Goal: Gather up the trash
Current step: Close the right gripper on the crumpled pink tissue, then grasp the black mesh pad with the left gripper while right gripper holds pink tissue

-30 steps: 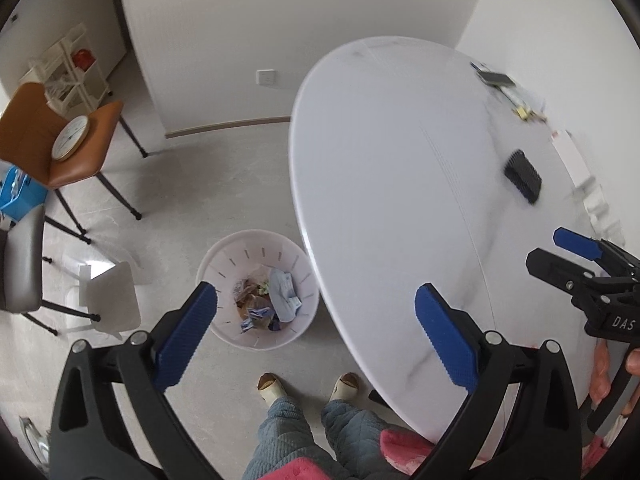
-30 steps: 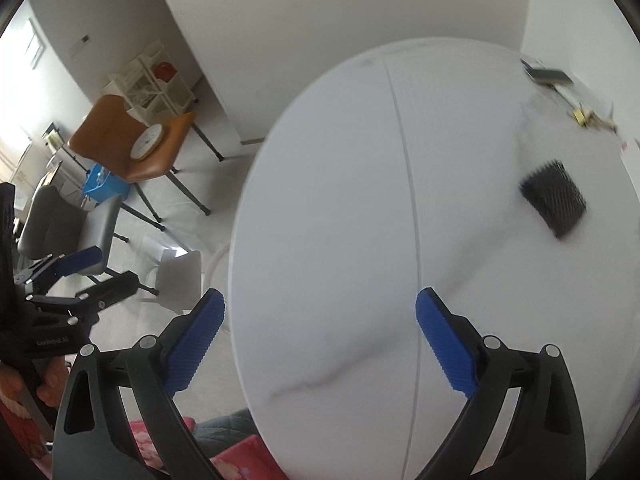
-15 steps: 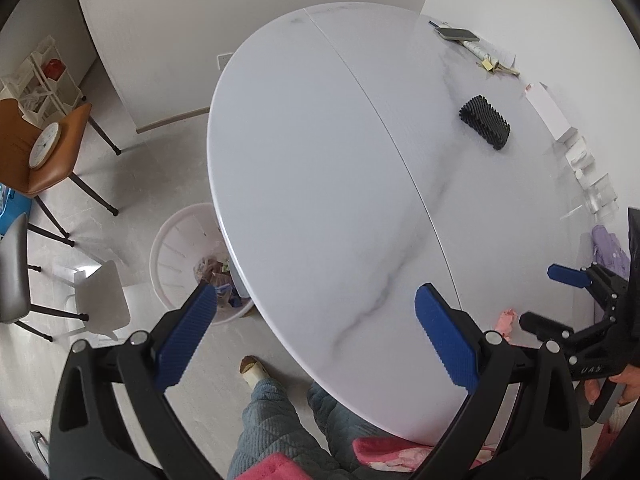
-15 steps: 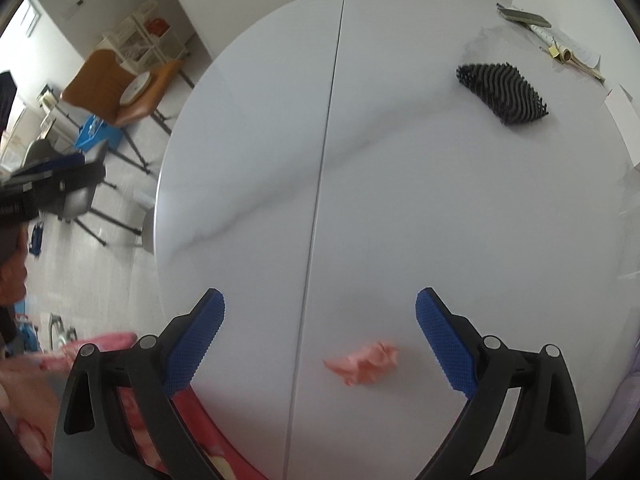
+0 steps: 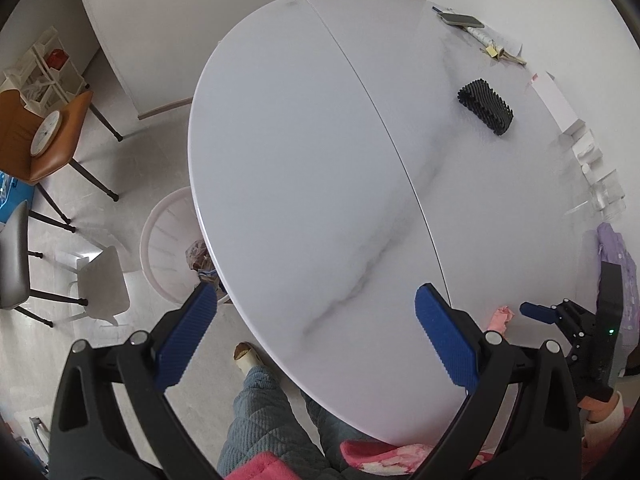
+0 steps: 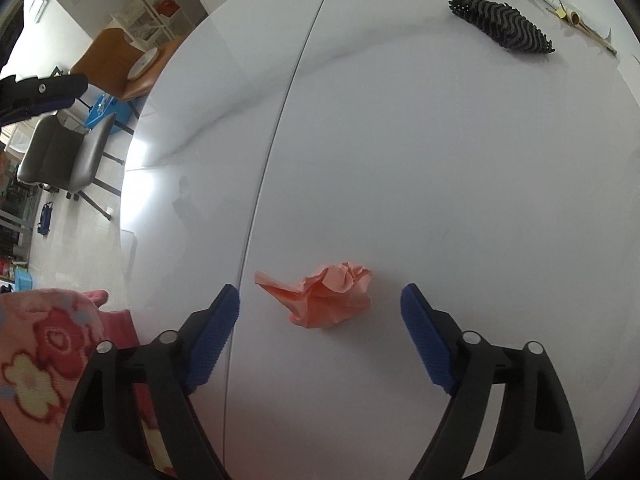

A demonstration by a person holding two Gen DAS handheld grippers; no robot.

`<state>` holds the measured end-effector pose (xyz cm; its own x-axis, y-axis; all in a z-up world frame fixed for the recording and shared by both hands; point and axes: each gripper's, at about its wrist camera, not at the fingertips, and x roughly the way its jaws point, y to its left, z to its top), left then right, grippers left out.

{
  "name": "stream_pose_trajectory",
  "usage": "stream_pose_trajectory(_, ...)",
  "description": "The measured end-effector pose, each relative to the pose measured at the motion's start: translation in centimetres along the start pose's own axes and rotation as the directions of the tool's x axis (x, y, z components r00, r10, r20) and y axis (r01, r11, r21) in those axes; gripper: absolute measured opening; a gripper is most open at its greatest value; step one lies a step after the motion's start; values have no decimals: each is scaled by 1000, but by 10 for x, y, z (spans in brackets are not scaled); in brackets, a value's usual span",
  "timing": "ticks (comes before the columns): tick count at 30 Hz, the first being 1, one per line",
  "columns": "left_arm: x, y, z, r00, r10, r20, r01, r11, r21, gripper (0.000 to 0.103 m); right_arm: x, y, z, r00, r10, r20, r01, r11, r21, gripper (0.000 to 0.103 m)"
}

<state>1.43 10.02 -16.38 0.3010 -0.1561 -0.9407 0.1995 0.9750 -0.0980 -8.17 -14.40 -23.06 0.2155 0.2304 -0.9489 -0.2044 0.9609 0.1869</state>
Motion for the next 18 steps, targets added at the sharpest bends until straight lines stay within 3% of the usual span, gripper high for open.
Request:
stream_pose_trajectory(6, 3, -6, 2, 1000, 11, -9, -11, 1000, 24, 95, 8, 5, 3, 1000, -2, 14, 3, 999, -34, 53)
stream_pose_trajectory(14, 6, -11, 12, 1000, 9, -11, -9, 999, 44, 95, 1, 1, 15, 998, 29, 53, -29, 1000, -4, 47)
stream_pose_trajectory(18, 14, -24, 33, 999, -31, -18, 32, 998, 56, 95, -14, -8, 33, 995, 8, 100, -11, 999, 37, 47)
